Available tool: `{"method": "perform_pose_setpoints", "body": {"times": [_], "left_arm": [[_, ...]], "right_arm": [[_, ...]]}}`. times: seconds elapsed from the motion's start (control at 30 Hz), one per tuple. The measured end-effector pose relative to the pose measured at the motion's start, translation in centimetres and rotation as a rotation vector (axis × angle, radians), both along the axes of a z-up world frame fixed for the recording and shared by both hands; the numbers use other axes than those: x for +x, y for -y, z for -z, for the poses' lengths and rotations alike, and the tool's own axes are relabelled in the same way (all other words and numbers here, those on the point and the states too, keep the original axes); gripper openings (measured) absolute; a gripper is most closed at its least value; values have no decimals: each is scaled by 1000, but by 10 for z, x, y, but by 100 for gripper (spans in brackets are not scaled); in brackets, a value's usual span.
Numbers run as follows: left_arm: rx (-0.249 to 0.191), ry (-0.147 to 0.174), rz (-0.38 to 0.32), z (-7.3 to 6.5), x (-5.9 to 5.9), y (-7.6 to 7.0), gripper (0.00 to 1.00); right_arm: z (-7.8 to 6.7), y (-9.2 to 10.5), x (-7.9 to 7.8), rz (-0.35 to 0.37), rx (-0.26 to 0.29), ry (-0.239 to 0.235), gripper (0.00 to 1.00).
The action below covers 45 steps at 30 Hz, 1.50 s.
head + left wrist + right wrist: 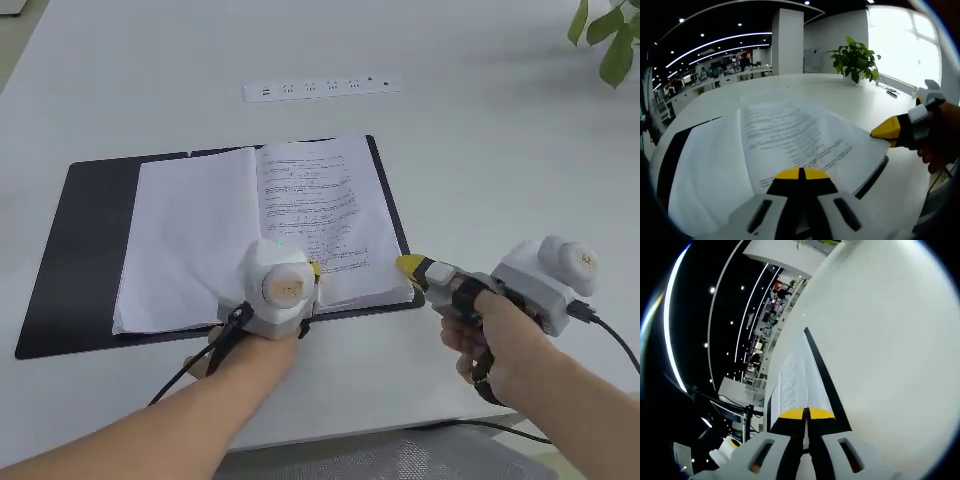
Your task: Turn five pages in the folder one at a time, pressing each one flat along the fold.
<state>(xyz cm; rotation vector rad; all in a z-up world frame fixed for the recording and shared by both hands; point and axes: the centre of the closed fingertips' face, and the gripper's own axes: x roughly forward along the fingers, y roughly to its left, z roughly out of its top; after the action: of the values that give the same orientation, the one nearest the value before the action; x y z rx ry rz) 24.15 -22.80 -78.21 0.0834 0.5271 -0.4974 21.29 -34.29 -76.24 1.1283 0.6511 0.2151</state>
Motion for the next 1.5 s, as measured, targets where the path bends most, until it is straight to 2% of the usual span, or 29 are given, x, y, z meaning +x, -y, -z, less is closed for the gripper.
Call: {"method": "perform_pose_setpoints", "body": {"times": [0.07,0.17,0.27,0.3,0.33,0.4,0.47,0.5,0.53,0.6,0.63,0.77,0.93,1.03,1.13,1.23,1.33,1.5], "left_arm": [[4,-3,2,0,0,0,0],[4,-20,6,-2,1,1,0],[-2,-47,41,-3,-4,1,1],[21,-52,58,-4,-7,-2,4],[28,-49,61,-6,-9,-5,6],[-3,-60,53,-13,-14,-13,11],[-18,-50,55,-22,-17,-21,14],[-18,-47,60,-30,-22,-30,16],[-19,-39,60,-35,-24,-35,16],[-35,-25,57,-49,-28,-48,18],[-33,-23,52,-51,-28,-52,20],[-31,-14,27,-71,-37,-84,27],[-43,39,-16,-102,-46,-126,30],[-50,57,-48,-116,-51,-147,31],[-43,71,-73,-123,-57,-167,32],[-42,79,-96,-129,-64,-186,31],[-42,86,-113,-132,-68,-201,31],[-50,88,-133,-133,-73,-220,32]], "right_arm": [[0,0,-2,-15,-9,3,0],[-9,-8,-5,-22,-7,10,0],[-15,-13,-7,-48,-54,13,0],[-18,-14,-7,-54,-62,18,0],[-22,-16,-7,-60,-64,28,0],[-37,-23,-7,-68,-48,63,0],[-50,-29,-7,-87,-53,90,0],[-64,-37,-7,-115,-62,129,0],[-70,-40,-8,-121,-61,138,0],[-88,-50,-7,-135,-58,184,0],[-91,-52,-6,-141,-57,192,0],[-119,-78,-6,-189,-51,255,0],[-146,-118,-4,-228,-42,321,0],[-155,-143,-3,-268,-50,349,0],[-157,-170,-1,-306,-79,361,0],[-151,-199,0,-362,-137,362,0],[-144,-222,-1,-393,-172,352,0],[-130,-252,-2,-431,-207,323,0]]}}
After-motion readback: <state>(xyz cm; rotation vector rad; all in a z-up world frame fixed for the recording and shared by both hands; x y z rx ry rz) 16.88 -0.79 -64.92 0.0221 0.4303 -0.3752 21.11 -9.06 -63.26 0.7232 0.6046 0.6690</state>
